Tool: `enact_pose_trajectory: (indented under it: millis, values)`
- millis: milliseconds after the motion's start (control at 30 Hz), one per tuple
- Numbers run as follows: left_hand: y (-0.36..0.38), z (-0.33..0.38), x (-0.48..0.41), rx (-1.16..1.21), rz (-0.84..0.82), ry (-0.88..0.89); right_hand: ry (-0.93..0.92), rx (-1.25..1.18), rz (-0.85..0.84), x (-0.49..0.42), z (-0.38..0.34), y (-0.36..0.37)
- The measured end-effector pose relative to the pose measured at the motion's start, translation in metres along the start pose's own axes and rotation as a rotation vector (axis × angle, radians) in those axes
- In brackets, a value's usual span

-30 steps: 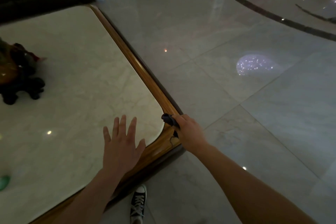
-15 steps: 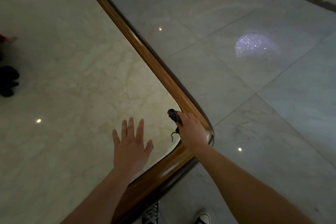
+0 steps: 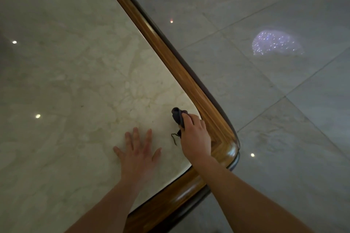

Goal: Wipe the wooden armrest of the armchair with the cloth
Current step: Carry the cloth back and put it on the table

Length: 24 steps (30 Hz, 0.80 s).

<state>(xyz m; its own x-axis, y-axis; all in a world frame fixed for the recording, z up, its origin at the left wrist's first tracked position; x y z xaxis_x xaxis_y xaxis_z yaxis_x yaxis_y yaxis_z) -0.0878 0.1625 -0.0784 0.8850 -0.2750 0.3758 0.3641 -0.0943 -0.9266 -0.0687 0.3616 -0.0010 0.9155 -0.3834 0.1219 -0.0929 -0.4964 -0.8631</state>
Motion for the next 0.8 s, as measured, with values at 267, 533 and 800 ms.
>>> enact_pose_trajectory:
  millis: [267,533,800]
  values:
    - [0.023,0.000,-0.002,0.008,0.066,0.024,0.010,0.022,-0.071,-0.009,0.014,0.024]
    - [0.030,-0.002,-0.009,0.034,-0.048,0.008,-0.007,0.012,-0.129,-0.006,0.024,0.019]
    - [-0.013,-0.005,0.003,0.048,-0.058,0.005,-0.054,0.017,-0.099,0.001,0.013,-0.030]
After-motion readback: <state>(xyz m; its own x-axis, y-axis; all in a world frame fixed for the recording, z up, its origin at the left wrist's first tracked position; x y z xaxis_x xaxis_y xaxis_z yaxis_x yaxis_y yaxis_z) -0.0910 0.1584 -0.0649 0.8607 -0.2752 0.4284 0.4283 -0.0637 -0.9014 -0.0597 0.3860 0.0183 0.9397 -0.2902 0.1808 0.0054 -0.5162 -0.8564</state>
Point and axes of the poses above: each hand's wrist, its own x-axis away from the middle knuckle, its own y-axis out of the palm, z = x × y, the point moved 10 cm from there along -x, towards the middle knuckle, and after that the axes turned 3 degrees about -x, right-handed, at the moved point
